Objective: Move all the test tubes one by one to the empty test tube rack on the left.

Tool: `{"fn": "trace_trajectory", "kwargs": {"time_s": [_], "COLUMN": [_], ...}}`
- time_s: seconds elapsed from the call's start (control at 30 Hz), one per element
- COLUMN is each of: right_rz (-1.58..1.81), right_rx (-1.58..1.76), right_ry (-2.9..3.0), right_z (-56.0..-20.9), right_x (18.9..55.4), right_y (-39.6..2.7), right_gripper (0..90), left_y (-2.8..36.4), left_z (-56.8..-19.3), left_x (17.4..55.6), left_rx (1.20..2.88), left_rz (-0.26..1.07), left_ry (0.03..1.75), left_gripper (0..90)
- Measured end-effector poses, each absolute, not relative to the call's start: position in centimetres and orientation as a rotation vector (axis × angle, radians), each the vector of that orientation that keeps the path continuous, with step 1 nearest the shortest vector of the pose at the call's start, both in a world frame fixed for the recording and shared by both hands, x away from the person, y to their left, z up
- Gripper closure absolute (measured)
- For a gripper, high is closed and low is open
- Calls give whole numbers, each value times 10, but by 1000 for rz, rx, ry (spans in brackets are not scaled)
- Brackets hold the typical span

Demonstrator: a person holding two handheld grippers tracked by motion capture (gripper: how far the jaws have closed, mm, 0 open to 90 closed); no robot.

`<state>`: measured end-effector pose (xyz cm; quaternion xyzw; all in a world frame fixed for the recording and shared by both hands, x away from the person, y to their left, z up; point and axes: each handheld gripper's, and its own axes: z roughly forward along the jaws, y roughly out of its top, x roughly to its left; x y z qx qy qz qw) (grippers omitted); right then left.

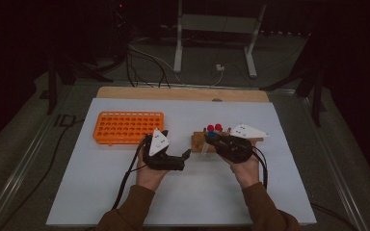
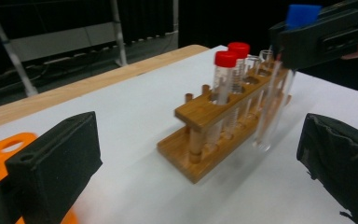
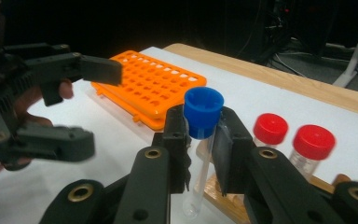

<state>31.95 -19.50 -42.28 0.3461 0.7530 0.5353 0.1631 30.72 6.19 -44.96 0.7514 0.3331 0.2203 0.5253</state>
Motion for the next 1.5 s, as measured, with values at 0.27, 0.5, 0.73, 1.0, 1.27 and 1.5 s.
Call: {"fn": "trace_trajectory", "kwargs": {"time_s": [0.27,0.5,0.73,1.0,1.27,1.5], "right_rz": [1546,1550,1550,1545,1541,1581], "right_rx": [971,958,946,942,940,932], "right_ry": [2166,2189,2203,2213,2218,2201], "right_z": [-424,-426,-426,-426,-427,-425], "right_x": [319,319,318,318,318,319], "right_y": [-183,-174,-170,-168,-167,-171], "right_gripper": [768,768,767,767,767,574], "left_y": [45,33,28,29,28,31], "left_z": [-449,-453,-454,-454,-455,-456], "left_x": [308,308,306,305,305,308], "left_rx": [1805,1833,1839,1853,1855,1862], "left_rz": [485,485,520,455,432,446], "left_ry": [784,789,796,733,708,720], "left_gripper": [32,114,341,636,764,768]}}
